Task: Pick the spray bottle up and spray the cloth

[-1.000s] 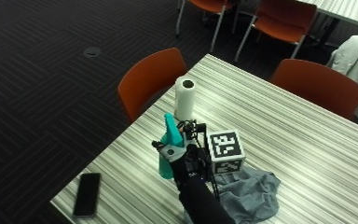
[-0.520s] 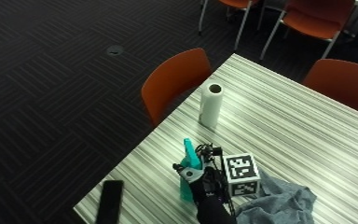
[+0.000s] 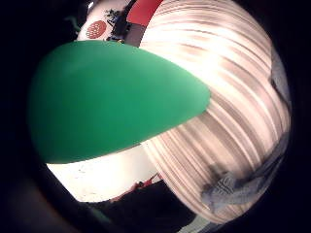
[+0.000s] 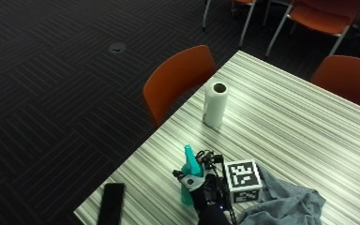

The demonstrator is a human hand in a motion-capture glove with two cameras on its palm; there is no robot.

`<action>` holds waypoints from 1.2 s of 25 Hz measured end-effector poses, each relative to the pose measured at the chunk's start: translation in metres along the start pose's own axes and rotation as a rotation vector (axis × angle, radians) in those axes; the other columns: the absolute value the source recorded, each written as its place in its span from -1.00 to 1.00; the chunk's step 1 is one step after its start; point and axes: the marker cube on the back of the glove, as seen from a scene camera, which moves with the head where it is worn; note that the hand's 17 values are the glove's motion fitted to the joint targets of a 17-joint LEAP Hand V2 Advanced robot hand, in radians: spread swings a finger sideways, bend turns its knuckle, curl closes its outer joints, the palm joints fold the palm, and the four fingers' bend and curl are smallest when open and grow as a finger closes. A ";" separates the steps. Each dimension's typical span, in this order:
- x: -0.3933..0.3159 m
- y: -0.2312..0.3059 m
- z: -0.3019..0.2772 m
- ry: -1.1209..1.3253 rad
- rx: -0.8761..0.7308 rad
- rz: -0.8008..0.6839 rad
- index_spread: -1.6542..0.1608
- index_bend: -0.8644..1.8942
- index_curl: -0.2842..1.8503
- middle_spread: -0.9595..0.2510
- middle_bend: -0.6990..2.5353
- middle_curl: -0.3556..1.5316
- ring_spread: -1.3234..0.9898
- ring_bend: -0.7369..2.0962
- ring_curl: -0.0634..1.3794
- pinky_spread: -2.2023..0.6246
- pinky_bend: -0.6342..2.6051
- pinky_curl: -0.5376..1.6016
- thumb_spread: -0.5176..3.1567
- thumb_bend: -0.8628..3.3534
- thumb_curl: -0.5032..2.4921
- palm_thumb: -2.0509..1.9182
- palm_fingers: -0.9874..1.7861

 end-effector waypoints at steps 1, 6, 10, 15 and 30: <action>-0.001 0.001 0.002 0.001 0.000 0.006 0.57 -0.24 -0.19 0.48 -0.34 -0.02 0.00 -0.18 -0.24 0.57 -0.52 -0.26 -0.42 -0.60 -0.19 0.61 0.24; 0.002 0.002 0.009 0.001 -0.026 0.013 0.58 -0.24 -0.19 0.48 -0.34 -0.02 0.01 -0.17 -0.24 0.58 -0.54 -0.27 -0.40 -0.60 -0.19 0.60 0.22; 0.004 0.003 0.014 0.019 -0.054 0.014 0.55 -0.28 -0.21 0.49 -0.38 -0.05 0.05 -0.24 -0.25 0.62 -0.50 -0.26 -0.35 -0.62 -0.21 0.56 -0.02; 0.006 0.004 0.016 0.007 -0.065 0.009 0.49 -0.31 -0.27 0.47 -0.43 -0.09 0.12 -0.29 -0.29 0.66 -0.44 -0.23 -0.31 -0.61 -0.24 0.53 -0.18; -0.045 0.053 0.056 -0.084 -0.229 -0.186 0.45 -0.28 -0.39 0.46 -0.45 -0.15 0.18 -0.30 -0.38 0.69 -0.44 -0.22 -0.27 -0.60 -0.27 0.52 -0.17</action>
